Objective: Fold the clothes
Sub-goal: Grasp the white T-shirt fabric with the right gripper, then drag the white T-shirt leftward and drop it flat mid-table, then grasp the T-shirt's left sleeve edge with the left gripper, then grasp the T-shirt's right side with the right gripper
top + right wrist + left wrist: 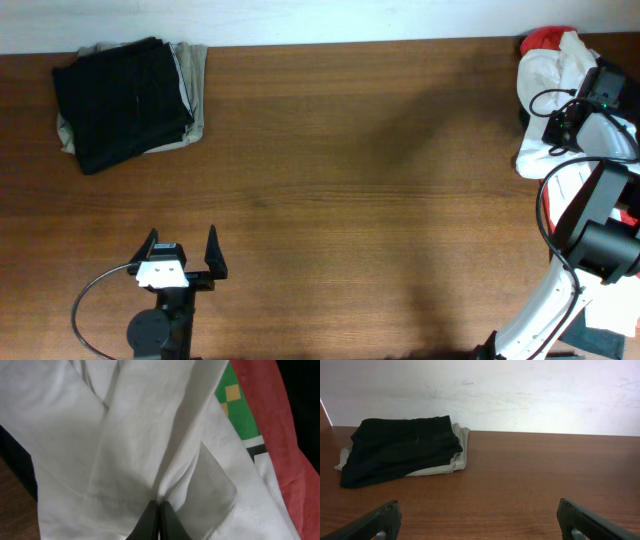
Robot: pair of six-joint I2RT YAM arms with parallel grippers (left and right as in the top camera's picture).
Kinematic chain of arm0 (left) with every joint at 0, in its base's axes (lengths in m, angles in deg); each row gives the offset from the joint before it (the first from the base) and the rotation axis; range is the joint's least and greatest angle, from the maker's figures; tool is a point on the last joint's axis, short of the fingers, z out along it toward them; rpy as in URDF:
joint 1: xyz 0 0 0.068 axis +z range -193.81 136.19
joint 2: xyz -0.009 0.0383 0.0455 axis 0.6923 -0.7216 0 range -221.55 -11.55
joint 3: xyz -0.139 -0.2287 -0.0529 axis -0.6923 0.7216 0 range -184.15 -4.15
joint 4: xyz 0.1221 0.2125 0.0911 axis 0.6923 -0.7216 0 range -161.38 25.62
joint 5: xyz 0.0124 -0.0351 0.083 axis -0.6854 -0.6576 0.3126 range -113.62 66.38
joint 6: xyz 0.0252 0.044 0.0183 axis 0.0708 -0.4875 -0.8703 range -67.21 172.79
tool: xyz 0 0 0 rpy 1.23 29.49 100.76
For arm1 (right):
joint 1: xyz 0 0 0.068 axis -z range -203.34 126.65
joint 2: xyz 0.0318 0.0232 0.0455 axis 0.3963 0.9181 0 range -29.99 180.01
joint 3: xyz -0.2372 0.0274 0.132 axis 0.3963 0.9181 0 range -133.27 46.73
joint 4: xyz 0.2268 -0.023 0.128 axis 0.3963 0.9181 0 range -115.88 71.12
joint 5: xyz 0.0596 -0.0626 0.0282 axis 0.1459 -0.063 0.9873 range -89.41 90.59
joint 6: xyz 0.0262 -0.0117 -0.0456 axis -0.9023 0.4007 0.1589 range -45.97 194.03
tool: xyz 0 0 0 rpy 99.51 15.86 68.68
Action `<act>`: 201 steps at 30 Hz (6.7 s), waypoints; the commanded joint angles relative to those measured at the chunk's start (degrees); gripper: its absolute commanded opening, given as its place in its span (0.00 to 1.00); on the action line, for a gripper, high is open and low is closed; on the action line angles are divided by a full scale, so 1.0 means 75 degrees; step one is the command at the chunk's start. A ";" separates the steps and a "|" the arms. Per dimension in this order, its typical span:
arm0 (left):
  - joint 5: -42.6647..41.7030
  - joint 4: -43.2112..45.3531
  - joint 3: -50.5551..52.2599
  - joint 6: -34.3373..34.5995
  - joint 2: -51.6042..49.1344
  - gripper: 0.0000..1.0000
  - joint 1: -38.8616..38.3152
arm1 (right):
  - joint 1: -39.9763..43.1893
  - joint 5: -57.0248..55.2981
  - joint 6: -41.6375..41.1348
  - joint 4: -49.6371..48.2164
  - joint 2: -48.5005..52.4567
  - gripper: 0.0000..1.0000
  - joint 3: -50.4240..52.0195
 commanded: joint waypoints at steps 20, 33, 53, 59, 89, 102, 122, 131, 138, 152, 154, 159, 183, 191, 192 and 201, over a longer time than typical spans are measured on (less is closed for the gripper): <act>-0.0006 -0.0006 0.0047 -0.0122 0.0032 0.99 0.0035 | -0.7938 0.2970 -0.1580 -0.0271 -0.2594 0.04 -0.0166; -0.0006 -0.0009 0.0047 -0.0122 0.0032 0.99 0.0035 | -0.8632 0.2696 -0.2489 0.0146 -0.2503 0.99 -0.0291; -0.0003 -0.0009 0.0047 -0.0122 0.0032 0.99 0.0035 | -0.3532 0.2716 -0.3089 0.3666 -0.2754 0.99 -0.0329; -0.0393 0.0119 0.0041 -0.0117 0.0032 0.99 0.0032 | -0.3544 0.2719 -0.3089 0.3666 -0.2754 0.99 -0.0329; -0.0463 -0.6563 -0.8378 0.1256 -1.2683 0.99 0.0032 | -0.3544 0.2719 -0.3089 0.3666 -0.2754 0.99 -0.0329; -0.0493 -0.6435 -0.8364 0.1539 -1.4230 0.69 -0.0434 | -0.3544 0.2719 -0.3089 0.3666 -0.2754 0.99 -0.0329; -0.0662 -0.6178 -0.8475 0.1944 -1.4411 0.00 0.2063 | -0.3544 0.2719 -0.3089 0.3666 -0.2754 0.99 -0.0329; -0.2192 -0.6027 -0.8475 0.2973 -1.4411 0.01 0.4103 | -0.3652 0.3299 -0.2611 0.3891 -0.2719 1.00 -0.0219; -0.2500 -0.5965 -0.8475 0.2964 -1.4411 0.01 0.4328 | -0.4301 0.2655 -0.1507 0.5214 -0.2328 0.87 0.1023; -0.2498 -0.5913 -0.8475 0.2964 -1.4411 0.00 0.4328 | -0.4293 0.2139 -0.2259 0.3646 -0.2314 0.65 0.3978; -0.2500 -0.5910 -0.8475 0.2964 -1.4414 0.01 0.4328 | -0.4290 0.2139 -0.2261 0.3535 -0.2314 0.44 0.3993; -0.2500 -0.5910 -0.8475 0.2967 -1.4414 0.00 0.4328 | -0.4237 0.2133 -0.2261 0.2766 -0.2314 0.04 0.3856; -0.2145 -0.5225 -0.8387 0.2973 -1.4414 0.00 0.1204 | -0.3328 0.2579 -0.2562 0.3611 -0.2908 0.99 -0.0618; -0.1985 -0.5225 -0.8387 0.2970 -1.4414 0.01 0.1204 | -0.3646 0.2311 -0.2253 0.6618 -0.3273 0.99 0.0239; -0.1988 -0.5228 -0.8387 0.2970 -1.4414 0.02 0.1204 | -0.3660 0.2340 -0.2256 0.6612 -0.3273 0.99 0.0659; -0.1988 -0.5260 -0.8387 0.2970 -1.4414 0.11 0.1204 | -0.4019 0.3579 -0.2500 0.3599 -0.3273 0.95 0.4596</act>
